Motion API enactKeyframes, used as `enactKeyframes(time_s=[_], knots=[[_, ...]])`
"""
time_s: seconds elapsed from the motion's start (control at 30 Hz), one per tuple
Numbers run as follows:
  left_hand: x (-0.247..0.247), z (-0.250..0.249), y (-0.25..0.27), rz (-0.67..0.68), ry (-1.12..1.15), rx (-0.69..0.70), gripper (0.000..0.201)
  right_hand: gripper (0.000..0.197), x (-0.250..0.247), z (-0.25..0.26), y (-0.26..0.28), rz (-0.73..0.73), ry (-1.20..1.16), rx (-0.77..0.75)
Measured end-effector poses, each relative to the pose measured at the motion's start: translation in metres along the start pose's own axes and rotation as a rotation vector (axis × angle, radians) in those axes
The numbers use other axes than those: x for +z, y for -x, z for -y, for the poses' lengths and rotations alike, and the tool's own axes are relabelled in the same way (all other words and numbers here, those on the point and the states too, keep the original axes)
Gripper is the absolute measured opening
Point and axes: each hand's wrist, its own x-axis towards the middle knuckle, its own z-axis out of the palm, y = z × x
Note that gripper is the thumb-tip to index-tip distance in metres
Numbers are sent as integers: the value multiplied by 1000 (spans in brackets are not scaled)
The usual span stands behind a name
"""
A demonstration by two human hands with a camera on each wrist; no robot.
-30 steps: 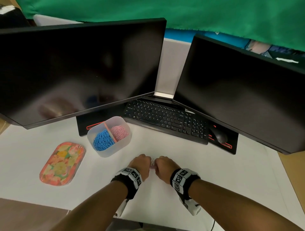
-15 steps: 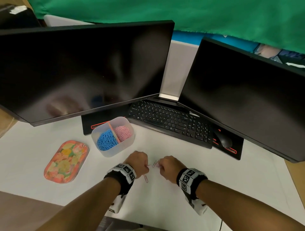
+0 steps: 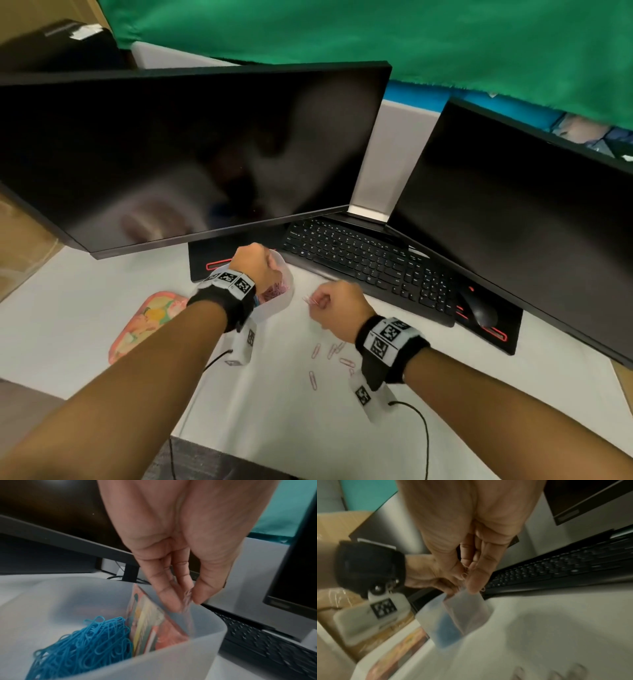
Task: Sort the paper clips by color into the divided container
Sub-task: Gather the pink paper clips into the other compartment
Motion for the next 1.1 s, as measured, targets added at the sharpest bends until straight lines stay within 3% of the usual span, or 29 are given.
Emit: enactKeyframes(time_s=[0.1,0.17,0.27,0.4,0.53,0.6,0.7,0.9,1.1], knots=[[-2,7,5,-54,5,-36,18,13,-1,29,-25,-49,-29,-20],[-3,15,13,-125,82,-32,12,10,2,44,-44,-57,-11,-48],[-3,25,27,-179,173,38,14,18,11,60,-66,-12,87,-61],[5,33,49,-194,196,159,19,13,16,62,-78,54,188,-89],[29,36,66,4,60,309,20,29,4,19,-60,49,300,-125],[50,33,73,149,-57,398,25,40,1,-16,-40,134,402,-76],[80,29,75,268,-175,405,32,52,1,-62,-9,268,506,-23],[121,16,67,286,-321,322,42,43,16,-99,27,370,522,-136],[135,5,60,236,-426,321,26,27,25,-107,30,258,463,-89]])
